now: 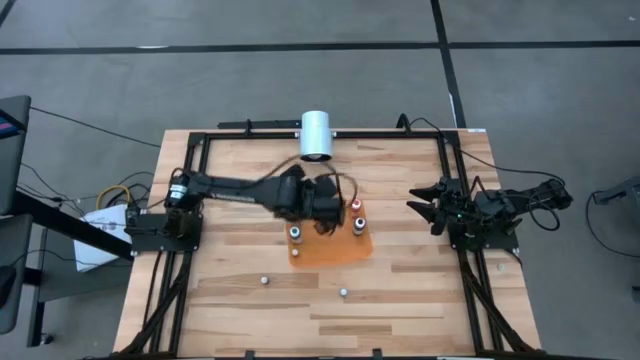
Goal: Pick & Place food coloring
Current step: Put the small brown food coloring bottle into the orange container
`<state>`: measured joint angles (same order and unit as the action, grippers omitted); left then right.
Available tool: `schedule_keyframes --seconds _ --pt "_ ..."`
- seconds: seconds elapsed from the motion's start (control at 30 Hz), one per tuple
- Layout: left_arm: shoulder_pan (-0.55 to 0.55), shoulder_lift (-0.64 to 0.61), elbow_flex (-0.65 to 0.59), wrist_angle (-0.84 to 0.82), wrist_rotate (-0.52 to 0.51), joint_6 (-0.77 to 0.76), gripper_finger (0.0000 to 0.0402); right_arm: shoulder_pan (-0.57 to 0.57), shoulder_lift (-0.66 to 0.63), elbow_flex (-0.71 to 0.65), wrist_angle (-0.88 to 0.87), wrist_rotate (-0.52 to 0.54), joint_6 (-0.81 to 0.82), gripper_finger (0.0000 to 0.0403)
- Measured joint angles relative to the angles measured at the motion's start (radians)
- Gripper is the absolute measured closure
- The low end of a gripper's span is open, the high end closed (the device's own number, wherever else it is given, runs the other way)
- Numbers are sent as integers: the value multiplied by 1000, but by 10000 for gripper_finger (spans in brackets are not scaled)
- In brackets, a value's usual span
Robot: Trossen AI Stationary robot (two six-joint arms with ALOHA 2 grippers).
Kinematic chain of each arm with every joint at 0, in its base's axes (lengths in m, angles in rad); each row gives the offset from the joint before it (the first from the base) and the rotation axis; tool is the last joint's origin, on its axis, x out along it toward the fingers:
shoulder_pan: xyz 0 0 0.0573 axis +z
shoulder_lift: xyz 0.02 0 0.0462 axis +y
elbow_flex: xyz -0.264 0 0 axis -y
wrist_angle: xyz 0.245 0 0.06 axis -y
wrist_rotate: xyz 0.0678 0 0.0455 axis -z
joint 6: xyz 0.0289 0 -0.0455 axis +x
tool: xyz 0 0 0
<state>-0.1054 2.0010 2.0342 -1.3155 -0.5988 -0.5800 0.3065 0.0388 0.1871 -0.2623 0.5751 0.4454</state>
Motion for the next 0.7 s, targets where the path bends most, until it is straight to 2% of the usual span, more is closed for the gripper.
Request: schedule_keyframes --seconds 0.17,0.3,0.4,0.53,0.6,0.7 --pt "117 0 0 172 167 236 287 0 0 0 0 0 0 182" --pt "224 0 -16 229 320 338 287 0 0 0 -1 0 0 182" --pt "306 2 -39 230 445 362 287 0 0 0 -2 0 0 182" --pt "388 2 -116 328 599 362 287 0 0 0 -16 0 0 182" --pt "410 3 -148 362 635 358 287 0 0 0 -23 1 0 182" --pt "426 1 -195 421 637 347 287 0 0 0 -23 1 0 182"
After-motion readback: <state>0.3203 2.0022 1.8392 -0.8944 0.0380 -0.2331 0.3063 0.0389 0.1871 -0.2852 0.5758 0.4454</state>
